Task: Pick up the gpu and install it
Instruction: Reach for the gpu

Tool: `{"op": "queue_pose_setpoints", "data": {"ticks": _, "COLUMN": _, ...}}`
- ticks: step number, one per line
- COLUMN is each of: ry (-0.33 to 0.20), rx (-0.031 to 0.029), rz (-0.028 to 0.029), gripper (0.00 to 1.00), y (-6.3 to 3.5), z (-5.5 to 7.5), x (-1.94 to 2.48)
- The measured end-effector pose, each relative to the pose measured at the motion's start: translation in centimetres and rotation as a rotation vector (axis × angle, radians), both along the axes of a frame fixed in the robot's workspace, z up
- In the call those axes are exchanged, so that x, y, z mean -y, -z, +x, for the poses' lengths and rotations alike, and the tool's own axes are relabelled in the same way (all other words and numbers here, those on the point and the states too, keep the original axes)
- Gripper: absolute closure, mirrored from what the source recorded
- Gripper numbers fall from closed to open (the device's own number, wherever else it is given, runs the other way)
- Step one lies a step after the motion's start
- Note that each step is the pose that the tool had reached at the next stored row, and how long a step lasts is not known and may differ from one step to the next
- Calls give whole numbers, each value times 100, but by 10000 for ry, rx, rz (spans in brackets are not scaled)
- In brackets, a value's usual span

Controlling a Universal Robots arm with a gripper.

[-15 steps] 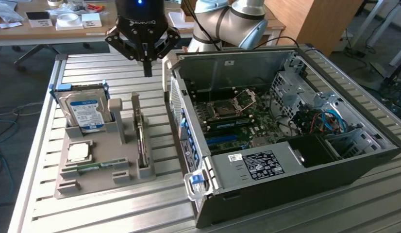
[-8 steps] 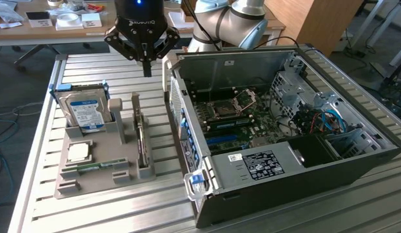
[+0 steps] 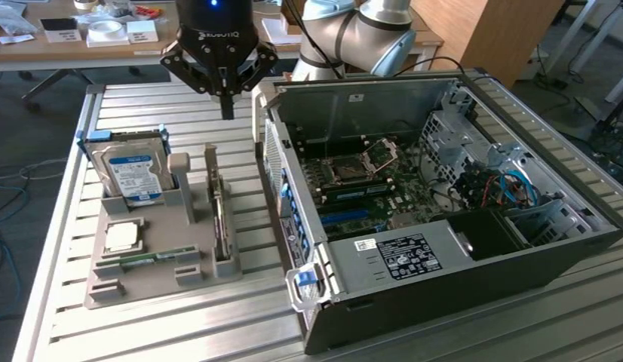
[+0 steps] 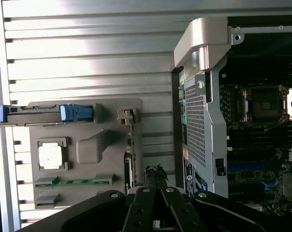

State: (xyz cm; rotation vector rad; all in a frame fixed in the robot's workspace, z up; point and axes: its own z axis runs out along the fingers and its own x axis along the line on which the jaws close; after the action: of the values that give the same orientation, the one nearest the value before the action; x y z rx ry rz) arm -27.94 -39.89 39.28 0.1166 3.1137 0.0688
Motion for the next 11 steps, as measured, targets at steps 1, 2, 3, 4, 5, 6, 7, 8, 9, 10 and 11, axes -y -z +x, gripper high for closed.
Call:
{"op": "queue_pose_setpoints", "data": {"ticks": 1, "ry": 0, "rx": 0, "rz": 1, "gripper": 89, "y": 0, "z": -3, "x": 0}}
{"op": "queue_pose_setpoints", "data": {"ticks": 2, "ry": 0, "rx": 0, "rz": 0, "gripper": 89, "y": 0, "z": -6, "x": 0}}
{"op": "queue_pose_setpoints", "data": {"ticks": 3, "ry": 0, "rx": 0, "rz": 0, "gripper": 89, "y": 0, "z": -8, "x": 0}}
{"op": "queue_pose_setpoints", "data": {"ticks": 4, "ry": 0, "rx": 0, "rz": 0, "gripper": 89, "y": 0, "z": -11, "x": 0}}
{"op": "queue_pose_setpoints", "data": {"ticks": 5, "ry": 0, "rx": 1, "rz": 1, "gripper": 89, "y": 0, "z": -13, "x": 0}}
{"op": "queue_pose_setpoints", "data": {"ticks": 6, "ry": -1, "rx": -1, "rz": 0, "gripper": 89, "y": 0, "z": -15, "x": 0}}
{"op": "queue_pose_setpoints", "data": {"ticks": 7, "ry": -1, "rx": 0, "rz": 0, "gripper": 89, "y": 0, "z": -17, "x": 0}}
{"op": "queue_pose_setpoints", "data": {"ticks": 8, "ry": 0, "rx": 0, "rz": 0, "gripper": 89, "y": 0, "z": -19, "x": 0}}
{"op": "queue_pose_setpoints", "data": {"ticks": 9, "ry": 0, "rx": 0, "rz": 0, "gripper": 89, "y": 0, "z": -21, "x": 0}}
{"op": "queue_pose_setpoints", "data": {"ticks": 10, "ry": 0, "rx": 0, "rz": 0, "gripper": 89, "y": 0, "z": -23, "x": 0}}
{"op": "queue_pose_setpoints", "data": {"ticks": 11, "ry": 1, "rx": 0, "rz": 0, "gripper": 89, "y": 0, "z": -28, "x": 0}}
